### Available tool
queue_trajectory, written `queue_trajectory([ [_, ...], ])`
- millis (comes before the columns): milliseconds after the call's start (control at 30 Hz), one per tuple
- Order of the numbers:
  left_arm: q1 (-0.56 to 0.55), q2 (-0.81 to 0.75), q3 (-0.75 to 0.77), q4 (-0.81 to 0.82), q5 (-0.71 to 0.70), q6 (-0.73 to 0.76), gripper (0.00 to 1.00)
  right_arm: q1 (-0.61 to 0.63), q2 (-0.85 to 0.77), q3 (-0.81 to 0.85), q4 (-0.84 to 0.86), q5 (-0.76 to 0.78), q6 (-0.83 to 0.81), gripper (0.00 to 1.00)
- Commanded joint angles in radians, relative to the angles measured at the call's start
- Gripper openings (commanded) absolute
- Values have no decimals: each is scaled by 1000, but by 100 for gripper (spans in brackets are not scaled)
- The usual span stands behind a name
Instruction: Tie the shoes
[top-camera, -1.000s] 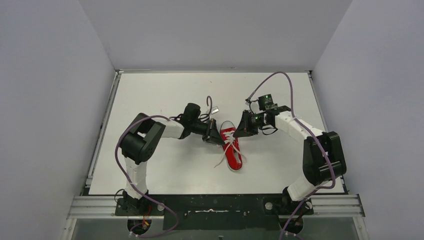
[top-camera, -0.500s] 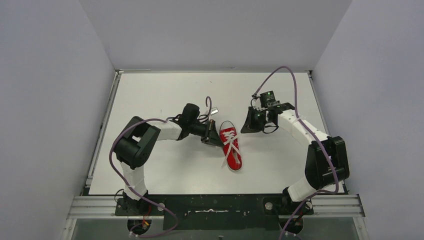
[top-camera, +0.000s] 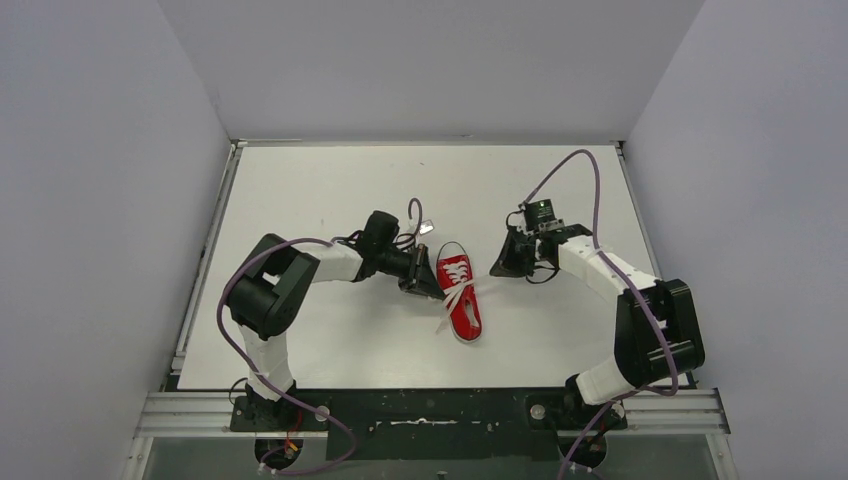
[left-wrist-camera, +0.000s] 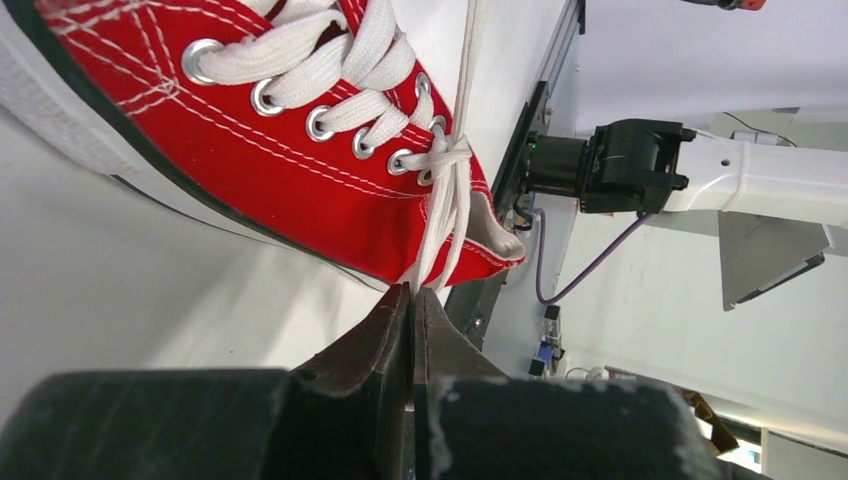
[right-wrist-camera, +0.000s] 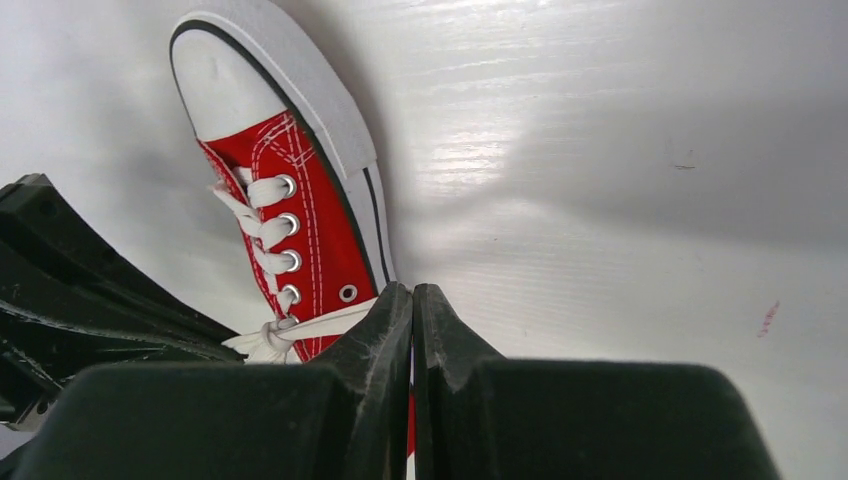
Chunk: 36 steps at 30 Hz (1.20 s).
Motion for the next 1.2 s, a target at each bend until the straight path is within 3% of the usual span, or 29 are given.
queue_trajectory([
  [0,2,-19,-31,-84,20,48,0,-67,-18,-39,139,145,15,0],
  [400,2,28,-78,-128,-40,133,0,-151,65,-117,239,113,15,0],
  [500,-3,29,-80,-82,-12,111,0,-150,65,-85,207,46,-36,0],
  [600,-6,17,-65,-88,-11,107,0,-140,40,-41,173,-137,-111,0],
  [633,-6,15,-63,-87,-11,103,0,-130,44,-24,166,-221,-133,5],
  [700,-7,9,-62,-79,-12,94,0,-96,46,-7,162,-344,-165,31],
  [767,-9,7,-62,-71,-8,86,0,-32,43,11,149,-402,-187,50],
  [833,-11,6,-63,-68,-1,84,0,20,45,22,159,-419,-163,58],
  [1000,-16,-10,-60,-73,9,84,0,79,64,12,251,-391,-73,66],
  [1167,-21,-6,-48,-76,7,79,0,125,139,57,262,-364,-42,56],
])
